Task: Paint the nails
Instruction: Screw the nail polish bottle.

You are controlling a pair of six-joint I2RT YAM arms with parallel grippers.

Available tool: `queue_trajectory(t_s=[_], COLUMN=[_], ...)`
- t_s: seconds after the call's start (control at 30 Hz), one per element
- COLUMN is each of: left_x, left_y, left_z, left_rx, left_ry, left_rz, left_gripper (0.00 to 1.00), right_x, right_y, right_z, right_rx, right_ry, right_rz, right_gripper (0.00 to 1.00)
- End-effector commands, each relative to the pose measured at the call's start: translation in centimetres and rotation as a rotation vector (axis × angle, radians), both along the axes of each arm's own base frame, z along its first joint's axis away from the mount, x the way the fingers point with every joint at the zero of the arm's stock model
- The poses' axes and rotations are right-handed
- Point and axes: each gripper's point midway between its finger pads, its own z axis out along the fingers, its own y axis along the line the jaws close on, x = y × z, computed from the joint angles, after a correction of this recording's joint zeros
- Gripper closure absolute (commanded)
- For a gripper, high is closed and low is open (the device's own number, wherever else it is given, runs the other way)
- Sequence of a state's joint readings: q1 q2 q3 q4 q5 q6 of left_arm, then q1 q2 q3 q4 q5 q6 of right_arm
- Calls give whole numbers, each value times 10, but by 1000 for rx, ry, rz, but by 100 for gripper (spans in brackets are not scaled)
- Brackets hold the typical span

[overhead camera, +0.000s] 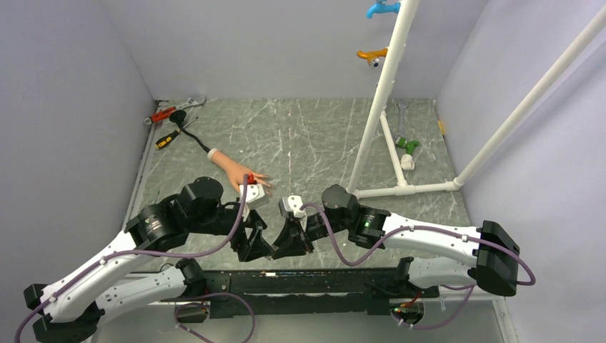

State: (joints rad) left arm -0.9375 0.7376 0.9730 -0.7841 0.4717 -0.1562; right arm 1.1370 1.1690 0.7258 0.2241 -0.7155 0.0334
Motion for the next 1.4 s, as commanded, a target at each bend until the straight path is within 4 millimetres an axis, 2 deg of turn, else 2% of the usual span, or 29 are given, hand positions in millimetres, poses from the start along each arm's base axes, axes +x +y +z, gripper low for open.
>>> queue_trajectory(t_s=[0.0, 0.13, 0.33, 0.43, 0.63, 0.93, 1.17, 1.37], left_x=[14, 22, 29, 35, 41, 43, 41, 38], left_y=[2, 6, 5, 8, 3, -3, -7, -12], left_z=[33, 40, 48, 53, 47, 34, 26, 16], left_rx=[-46, -29, -41, -33, -19, 4, 20, 37], left_ry=[-13, 21, 73, 87, 146, 178, 207, 234], left_rz=[132, 215, 298, 360, 414, 419, 410, 387], left_gripper=[11, 10, 19, 23, 27, 45, 48, 61], right_x=[4, 14, 47, 54, 56, 59, 60, 60], right_y=[5, 3, -1, -2, -6, -7, -8, -9], right_z=[26, 31, 29, 33, 36, 33, 37, 36], right_rx=[65, 69, 70, 84, 139, 127, 148, 148], right_ry=[-51, -69, -123, -140, -149, -154, -155, -155], right_rz=[-2, -77, -277, -318, -345, -359, -373, -375], right_gripper=[100, 100, 100, 100, 100, 100, 100, 100])
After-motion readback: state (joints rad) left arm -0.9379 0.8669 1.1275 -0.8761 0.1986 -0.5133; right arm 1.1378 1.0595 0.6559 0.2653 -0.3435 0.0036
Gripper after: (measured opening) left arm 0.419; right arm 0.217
